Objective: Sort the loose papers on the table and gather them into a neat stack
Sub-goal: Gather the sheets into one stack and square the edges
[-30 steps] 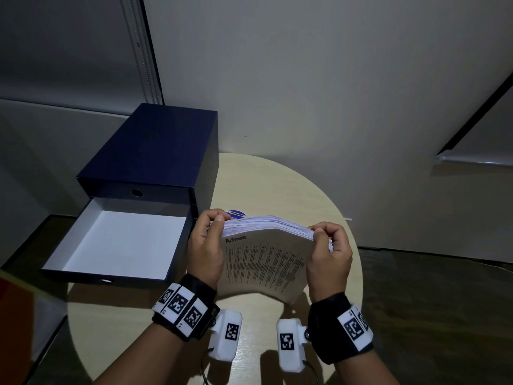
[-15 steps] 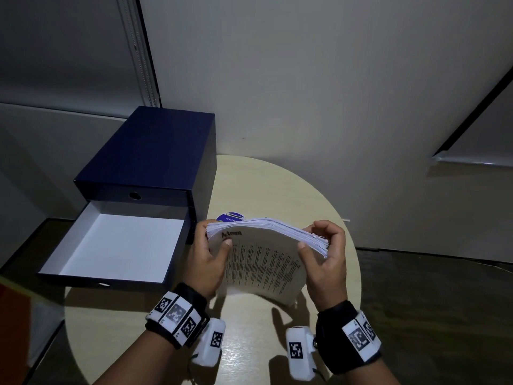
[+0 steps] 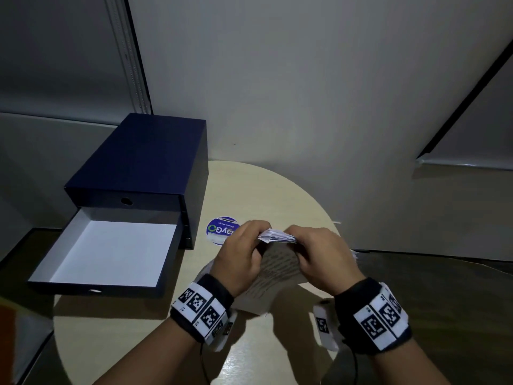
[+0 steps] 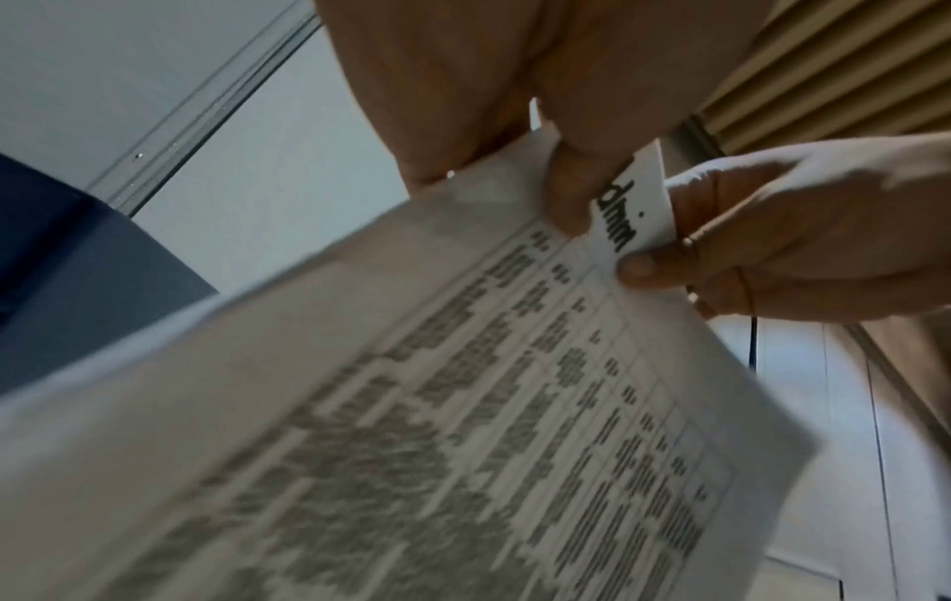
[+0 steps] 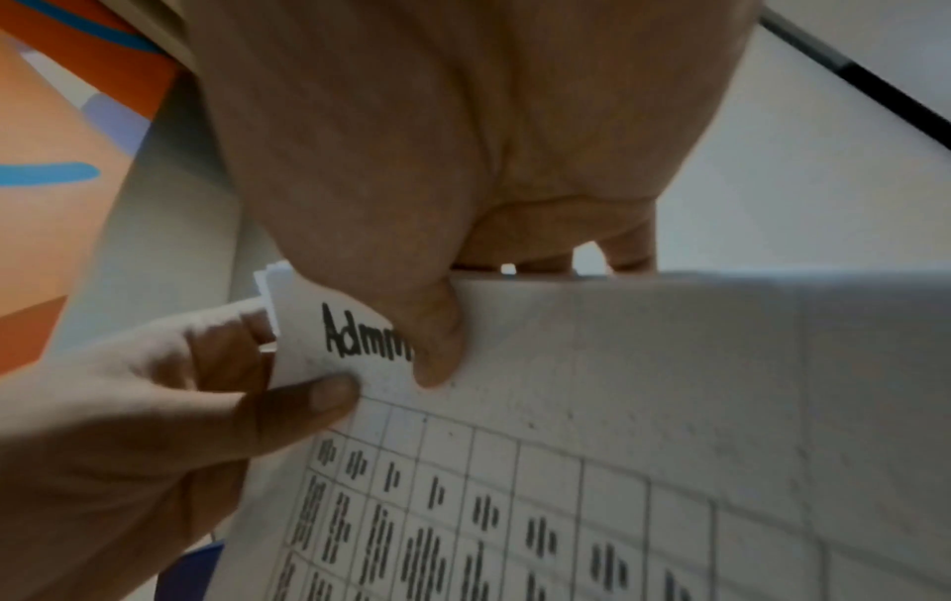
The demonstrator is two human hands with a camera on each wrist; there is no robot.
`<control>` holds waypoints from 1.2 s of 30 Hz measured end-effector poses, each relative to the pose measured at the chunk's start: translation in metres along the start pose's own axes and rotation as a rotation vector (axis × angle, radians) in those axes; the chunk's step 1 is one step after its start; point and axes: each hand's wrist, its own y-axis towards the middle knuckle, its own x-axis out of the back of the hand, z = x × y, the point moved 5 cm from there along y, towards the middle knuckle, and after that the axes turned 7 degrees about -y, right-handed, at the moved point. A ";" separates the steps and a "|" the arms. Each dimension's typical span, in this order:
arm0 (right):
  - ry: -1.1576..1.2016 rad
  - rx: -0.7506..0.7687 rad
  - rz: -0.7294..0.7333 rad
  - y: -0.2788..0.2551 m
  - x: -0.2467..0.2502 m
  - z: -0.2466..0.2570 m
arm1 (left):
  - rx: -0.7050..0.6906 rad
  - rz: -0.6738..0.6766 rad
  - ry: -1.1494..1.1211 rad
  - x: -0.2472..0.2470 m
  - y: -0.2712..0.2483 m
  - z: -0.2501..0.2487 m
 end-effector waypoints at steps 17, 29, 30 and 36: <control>1.048 -0.543 -0.163 -0.061 -0.065 -0.115 | 0.762 -0.176 -0.549 0.044 -0.076 0.099; 1.163 -0.782 -0.131 -0.096 -0.184 -0.075 | 0.900 -0.192 -0.379 0.023 -0.124 0.127; 1.168 -0.792 -0.148 -0.095 -0.182 -0.075 | 0.895 -0.206 -0.396 0.023 -0.122 0.126; 1.171 -0.733 -0.205 -0.097 -0.167 -0.075 | 0.776 -0.270 -0.508 0.032 -0.112 0.113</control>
